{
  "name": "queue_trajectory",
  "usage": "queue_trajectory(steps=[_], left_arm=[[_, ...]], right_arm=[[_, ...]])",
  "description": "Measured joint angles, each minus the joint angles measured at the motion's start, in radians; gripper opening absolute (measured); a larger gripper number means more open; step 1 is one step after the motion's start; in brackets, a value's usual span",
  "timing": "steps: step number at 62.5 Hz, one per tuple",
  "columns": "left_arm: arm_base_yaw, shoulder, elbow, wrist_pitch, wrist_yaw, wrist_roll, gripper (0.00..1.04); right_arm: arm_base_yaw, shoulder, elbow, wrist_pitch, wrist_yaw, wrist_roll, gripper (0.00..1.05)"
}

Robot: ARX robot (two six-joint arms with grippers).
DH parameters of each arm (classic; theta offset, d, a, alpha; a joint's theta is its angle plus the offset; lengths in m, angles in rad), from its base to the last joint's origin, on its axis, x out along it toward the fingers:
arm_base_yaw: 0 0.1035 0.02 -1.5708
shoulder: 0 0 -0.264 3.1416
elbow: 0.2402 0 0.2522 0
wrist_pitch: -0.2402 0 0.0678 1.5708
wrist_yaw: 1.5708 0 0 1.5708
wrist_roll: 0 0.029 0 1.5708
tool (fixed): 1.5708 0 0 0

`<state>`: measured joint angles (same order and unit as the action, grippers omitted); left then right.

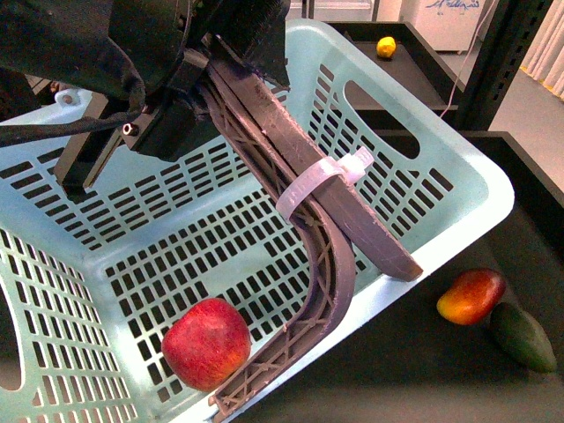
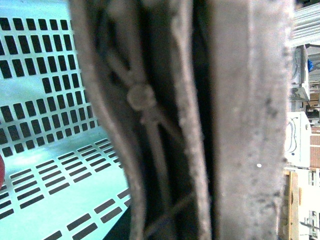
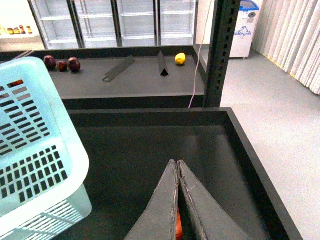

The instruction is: Pick apple with right arm and hold basket with left

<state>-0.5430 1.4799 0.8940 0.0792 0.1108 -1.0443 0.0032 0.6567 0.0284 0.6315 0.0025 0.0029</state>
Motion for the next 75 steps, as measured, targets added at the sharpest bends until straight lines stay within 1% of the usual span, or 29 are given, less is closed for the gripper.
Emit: queue_trajectory(steps=[5, 38, 75], left_arm=[[0.0, 0.0, 0.0, 0.0, -0.001, 0.0, 0.15], [0.0, 0.0, 0.0, 0.0, 0.001, -0.001, 0.15], [0.0, 0.0, 0.0, 0.0, 0.0, 0.0, 0.15]], right_arm=[[0.0, -0.026, -0.01, -0.021, 0.0, 0.0, 0.02], [-0.001, -0.307, -0.011, -0.282, -0.002, 0.0, 0.02], [-0.001, -0.478, -0.011, -0.452, -0.002, 0.0, 0.02]])
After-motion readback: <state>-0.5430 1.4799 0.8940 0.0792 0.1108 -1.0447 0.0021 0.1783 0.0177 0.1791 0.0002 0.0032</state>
